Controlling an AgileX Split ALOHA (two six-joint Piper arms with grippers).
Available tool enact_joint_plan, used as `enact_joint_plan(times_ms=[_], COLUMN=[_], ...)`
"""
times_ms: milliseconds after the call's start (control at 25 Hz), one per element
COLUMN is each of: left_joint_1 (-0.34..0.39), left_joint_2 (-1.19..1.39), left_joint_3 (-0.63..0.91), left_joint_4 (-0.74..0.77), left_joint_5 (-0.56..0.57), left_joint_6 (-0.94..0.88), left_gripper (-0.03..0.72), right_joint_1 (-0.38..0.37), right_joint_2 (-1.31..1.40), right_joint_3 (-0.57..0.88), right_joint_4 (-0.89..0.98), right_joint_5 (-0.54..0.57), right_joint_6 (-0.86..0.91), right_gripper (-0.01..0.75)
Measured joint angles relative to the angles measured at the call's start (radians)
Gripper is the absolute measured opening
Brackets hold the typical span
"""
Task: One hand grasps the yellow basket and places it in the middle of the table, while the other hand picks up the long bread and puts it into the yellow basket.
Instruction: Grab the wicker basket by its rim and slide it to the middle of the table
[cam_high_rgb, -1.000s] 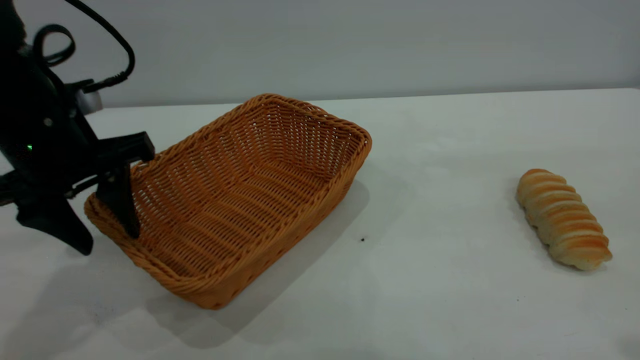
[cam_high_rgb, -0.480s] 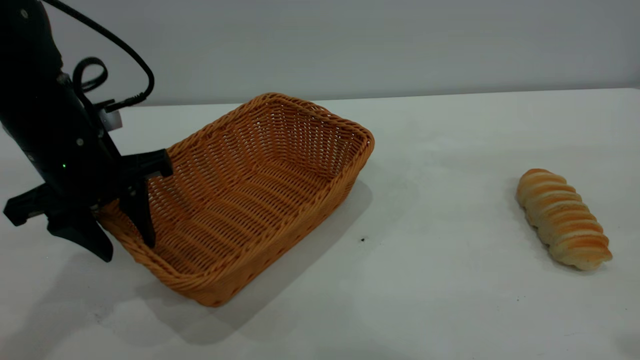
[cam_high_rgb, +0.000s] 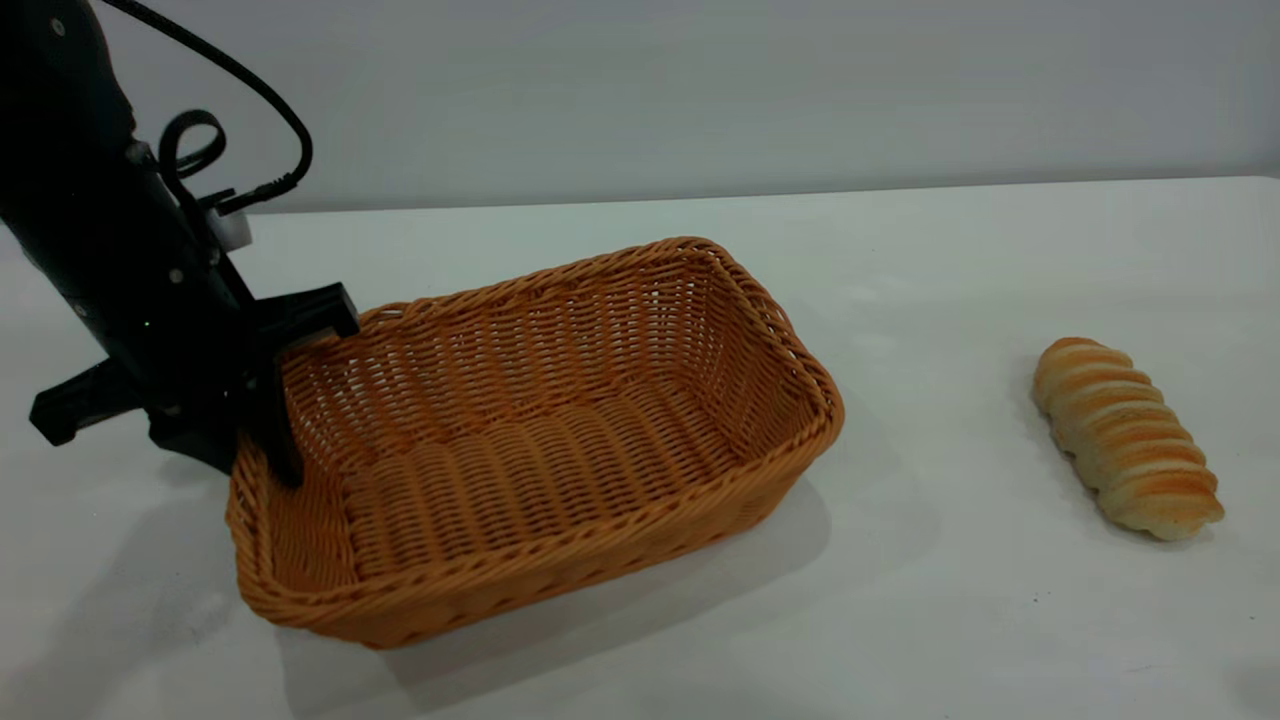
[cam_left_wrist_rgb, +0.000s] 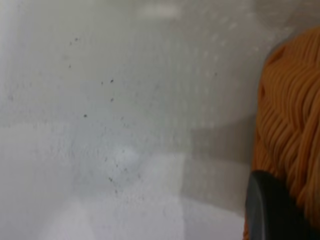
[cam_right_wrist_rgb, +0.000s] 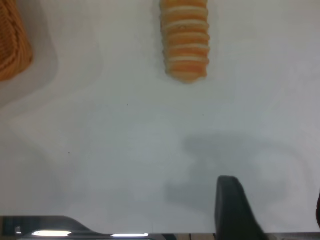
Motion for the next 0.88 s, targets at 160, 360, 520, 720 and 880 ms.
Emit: enact_joint_plan(times_ms=[160, 360, 520, 720, 880], left_joint_1=[0.000, 0.000, -0.017, -0.070, -0.085], left_joint_2=[-0.014, -0.019, -0.018, 0.012, 0.058], left_joint_3=[-0.059, -0.156, -0.191, -0.224, -0.234], left_joint_4=[0.002, -0.010, -0.025, -0.030, -0.042], left_joint_5=[0.053, 0.151, 0.176, 0.187, 0.187], left_joint_6=[0.054, 0.136, 0.206, 0.290, 0.308], left_gripper=[0.111, 0.111, 0.111, 0.111, 0.111], right_joint_1=[0.000, 0.000, 0.000, 0.000, 0.000], right_joint_2=[0.000, 0.000, 0.000, 0.001, 0.001], right_joint_3=[0.000, 0.000, 0.000, 0.000, 0.000], right_joint_4=[0.000, 0.000, 0.000, 0.000, -0.002], right_joint_5=[0.000, 0.000, 0.000, 0.000, -0.002], right_joint_6=[0.000, 0.000, 0.000, 0.000, 0.000], right_gripper=[0.430, 0.430, 0.430, 0.430, 0.430])
